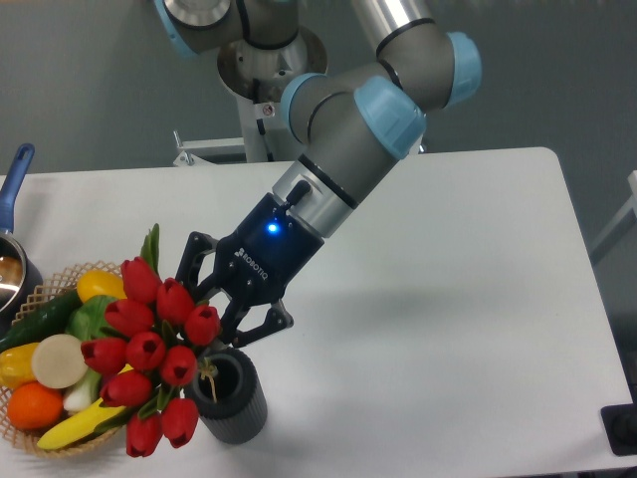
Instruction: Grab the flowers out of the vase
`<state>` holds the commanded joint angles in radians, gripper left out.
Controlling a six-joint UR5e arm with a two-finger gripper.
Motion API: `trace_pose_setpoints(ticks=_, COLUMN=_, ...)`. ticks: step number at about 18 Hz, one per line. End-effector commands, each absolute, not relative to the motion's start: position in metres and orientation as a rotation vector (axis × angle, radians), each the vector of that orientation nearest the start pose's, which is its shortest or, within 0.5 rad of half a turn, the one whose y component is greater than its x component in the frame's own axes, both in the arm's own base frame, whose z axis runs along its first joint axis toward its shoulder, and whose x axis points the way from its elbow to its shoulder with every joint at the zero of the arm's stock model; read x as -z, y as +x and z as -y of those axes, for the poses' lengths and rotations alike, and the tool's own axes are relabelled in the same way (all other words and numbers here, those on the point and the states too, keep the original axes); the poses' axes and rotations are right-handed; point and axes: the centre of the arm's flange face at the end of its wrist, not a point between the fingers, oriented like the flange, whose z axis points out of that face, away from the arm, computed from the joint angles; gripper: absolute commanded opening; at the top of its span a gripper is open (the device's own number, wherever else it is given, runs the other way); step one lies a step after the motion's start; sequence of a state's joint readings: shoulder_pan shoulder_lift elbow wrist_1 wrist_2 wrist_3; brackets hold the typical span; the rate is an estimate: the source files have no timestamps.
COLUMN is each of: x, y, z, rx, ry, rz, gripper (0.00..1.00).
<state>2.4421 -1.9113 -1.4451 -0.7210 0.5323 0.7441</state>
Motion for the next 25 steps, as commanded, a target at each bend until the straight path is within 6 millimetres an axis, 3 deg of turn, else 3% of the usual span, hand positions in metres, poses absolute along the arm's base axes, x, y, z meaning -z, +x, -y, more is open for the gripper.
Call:
trace_pose_setpoints(ticks=4, x=-0.535, y=-0.363, z=-0.56, rx=0.27, ry=-1.972, rz=-0.177, gripper=0.4)
trace_pose_setpoints(ticks=9, x=-0.555, y=-0.382, z=-0.534, rx=0.216, ry=-1.96, rz=-0.132, gripper=0.41)
trace_pose_setpoints(ticks=12, x=-0.56, y=-0.4, z=-0.514, rx=0.187, ry=-1.954, rz=-0.099, gripper=0.41)
trace_pose_setpoints(ticks=16, x=-0.564, y=-0.443, z=-0.476, rx=0.154, ry=-1.906, rz=-0.067, gripper=0.41)
trace_pose_setpoints(ticks=19, x=-0.554, y=-0.477, z=-0.443, rx=0.138, ry=-1.861, rz=-0.065, gripper=0.41)
trace_pose_setpoints(ticks=25, x=-0.536, y=-0.514, z=-0.396, rx=0.081, ry=-1.85, rz=-0.02, gripper=0.41)
